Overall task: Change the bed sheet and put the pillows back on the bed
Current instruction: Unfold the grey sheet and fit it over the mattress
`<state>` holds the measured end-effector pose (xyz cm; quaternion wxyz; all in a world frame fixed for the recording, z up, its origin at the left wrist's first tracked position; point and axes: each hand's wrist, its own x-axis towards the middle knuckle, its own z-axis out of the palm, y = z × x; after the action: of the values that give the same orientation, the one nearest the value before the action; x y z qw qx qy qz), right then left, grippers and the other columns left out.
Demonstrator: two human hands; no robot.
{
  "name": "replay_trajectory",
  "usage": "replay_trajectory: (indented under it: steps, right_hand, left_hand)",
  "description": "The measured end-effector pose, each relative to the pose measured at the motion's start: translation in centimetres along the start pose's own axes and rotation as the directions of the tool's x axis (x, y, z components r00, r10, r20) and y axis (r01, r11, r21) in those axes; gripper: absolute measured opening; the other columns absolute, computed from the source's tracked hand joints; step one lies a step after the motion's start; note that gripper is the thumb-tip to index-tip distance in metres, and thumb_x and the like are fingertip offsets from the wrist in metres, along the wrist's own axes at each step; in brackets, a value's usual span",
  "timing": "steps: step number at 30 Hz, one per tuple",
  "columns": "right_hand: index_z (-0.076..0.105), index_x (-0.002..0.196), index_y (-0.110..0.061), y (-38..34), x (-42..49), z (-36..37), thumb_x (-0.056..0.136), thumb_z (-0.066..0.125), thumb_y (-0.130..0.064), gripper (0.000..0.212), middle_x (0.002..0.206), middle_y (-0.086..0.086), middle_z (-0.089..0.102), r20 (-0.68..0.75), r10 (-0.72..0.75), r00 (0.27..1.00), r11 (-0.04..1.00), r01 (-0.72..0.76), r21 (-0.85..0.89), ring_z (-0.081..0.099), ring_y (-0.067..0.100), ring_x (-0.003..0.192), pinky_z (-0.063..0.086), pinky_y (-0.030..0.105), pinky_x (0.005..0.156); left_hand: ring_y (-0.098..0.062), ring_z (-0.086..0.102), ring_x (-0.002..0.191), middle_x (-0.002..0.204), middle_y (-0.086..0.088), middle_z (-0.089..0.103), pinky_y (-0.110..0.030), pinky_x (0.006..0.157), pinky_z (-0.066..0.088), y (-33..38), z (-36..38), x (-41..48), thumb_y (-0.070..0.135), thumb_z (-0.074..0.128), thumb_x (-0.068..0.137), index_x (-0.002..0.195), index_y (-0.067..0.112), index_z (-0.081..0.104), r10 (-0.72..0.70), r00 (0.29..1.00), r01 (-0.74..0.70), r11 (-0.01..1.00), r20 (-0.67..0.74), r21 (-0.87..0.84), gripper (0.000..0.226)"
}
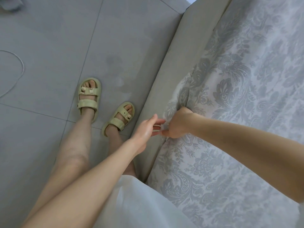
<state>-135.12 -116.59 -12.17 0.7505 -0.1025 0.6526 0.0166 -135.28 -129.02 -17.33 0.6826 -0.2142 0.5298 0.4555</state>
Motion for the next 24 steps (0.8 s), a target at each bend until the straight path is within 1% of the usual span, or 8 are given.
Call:
replay_trajectory:
  steps: [2,4,7,9,12,18,21,24]
  right_hand:
    - [0.058,0.116,-0.009,0.5,-0.5,0.1,0.097,0.004,-0.058,0.076,0.133,0.013,0.054,-0.081,-0.007,0.997,0.993,0.017,0.119,0.047,0.028,0.126,0.035,0.039,0.101]
    - [0.058,0.083,-0.012,1.4,-1.5,0.5,0.096,0.004,-0.059,0.073,0.102,0.012,0.066,-0.251,0.009,0.968,0.971,0.052,0.233,0.058,0.028,0.108,0.042,0.039,0.095]
    - [0.058,0.075,-0.018,3.9,-2.8,1.7,0.095,0.002,-0.057,0.07,0.068,-0.005,0.055,-0.475,0.032,0.88,0.98,0.067,0.189,0.058,0.021,0.092,0.034,0.039,0.105]
    - [0.063,0.083,-0.023,5.8,-3.5,1.8,0.086,-0.009,-0.059,0.081,0.077,-0.008,0.062,-0.565,0.031,0.825,0.993,0.038,0.111,0.059,0.013,0.095,0.017,0.038,0.115]
    - [0.066,0.097,-0.031,8.0,-3.4,1.4,0.078,-0.017,-0.064,0.091,0.089,-0.01,0.067,-0.564,0.018,0.825,0.999,0.012,0.049,0.059,0.008,0.101,0.008,0.038,0.116]
    - [0.064,0.096,-0.032,9.2,-2.4,-0.1,0.091,0.003,-0.055,0.066,0.096,-0.01,0.067,-0.534,-0.026,0.845,0.998,-0.005,-0.057,0.054,0.009,0.107,0.015,0.038,0.114]
    - [0.062,0.08,-0.026,9.5,-2.5,0.5,0.096,0.005,-0.053,0.065,0.088,-0.003,0.066,-0.494,-0.016,0.87,0.994,-0.04,-0.103,0.058,0.013,0.101,0.023,0.035,0.108]
    - [0.066,0.101,-0.021,8.7,-2.0,-0.4,0.098,0.004,-0.053,0.07,0.106,0.002,0.067,-0.424,0.036,0.905,0.987,-0.1,-0.129,0.054,0.018,0.115,0.023,0.037,0.11]
  left_hand:
    - [-0.017,0.06,0.099,0.104,-0.003,0.066,-0.032,0.094,0.048,-0.3,-0.3,-0.8,0.033,0.03,0.103,0.097,0.011,0.066,-0.03,0.999,0.03,0.999,0.022,-0.033,0.042]
    - [-0.02,0.057,0.111,0.117,-0.006,0.064,-0.034,0.099,0.046,-1.1,0.0,-1.6,0.037,0.024,0.103,0.11,0.011,0.063,-0.064,0.992,0.072,0.995,0.113,-0.066,0.048]
    - [-0.016,0.049,0.122,0.133,-0.001,0.054,-0.028,0.104,0.037,-1.9,1.0,-2.0,0.045,0.015,0.102,0.132,0.01,0.051,-0.115,0.964,0.115,0.993,0.239,0.013,0.059]
    - [-0.013,0.045,0.126,0.139,0.0,0.049,-0.024,0.106,0.032,-1.7,1.5,-1.8,0.047,0.013,0.101,0.137,0.012,0.047,-0.15,0.952,0.135,0.988,0.267,0.073,0.06]
    - [-0.009,0.049,0.12,0.136,0.003,0.051,-0.021,0.103,0.034,-1.3,2.0,-1.4,0.05,0.012,0.1,0.137,0.014,0.048,-0.201,0.935,0.18,0.979,0.293,0.098,0.063]
    - [-0.006,0.058,0.085,0.104,0.005,0.066,-0.016,0.07,0.042,-1.6,4.7,-0.5,0.047,0.021,0.1,0.111,0.021,0.064,-0.249,0.909,0.239,0.968,0.334,0.071,0.051]
    - [-0.01,0.058,0.106,0.118,0.006,0.063,-0.026,0.091,0.041,-1.7,6.1,0.1,0.056,0.023,0.098,0.122,0.028,0.061,-0.254,0.903,0.235,0.967,0.348,0.095,0.052]
    - [-0.014,0.053,0.118,0.13,0.006,0.057,-0.034,0.106,0.036,-1.8,5.6,1.0,0.065,0.025,0.092,0.128,0.031,0.057,-0.281,0.901,0.261,0.96,0.33,0.105,0.058]
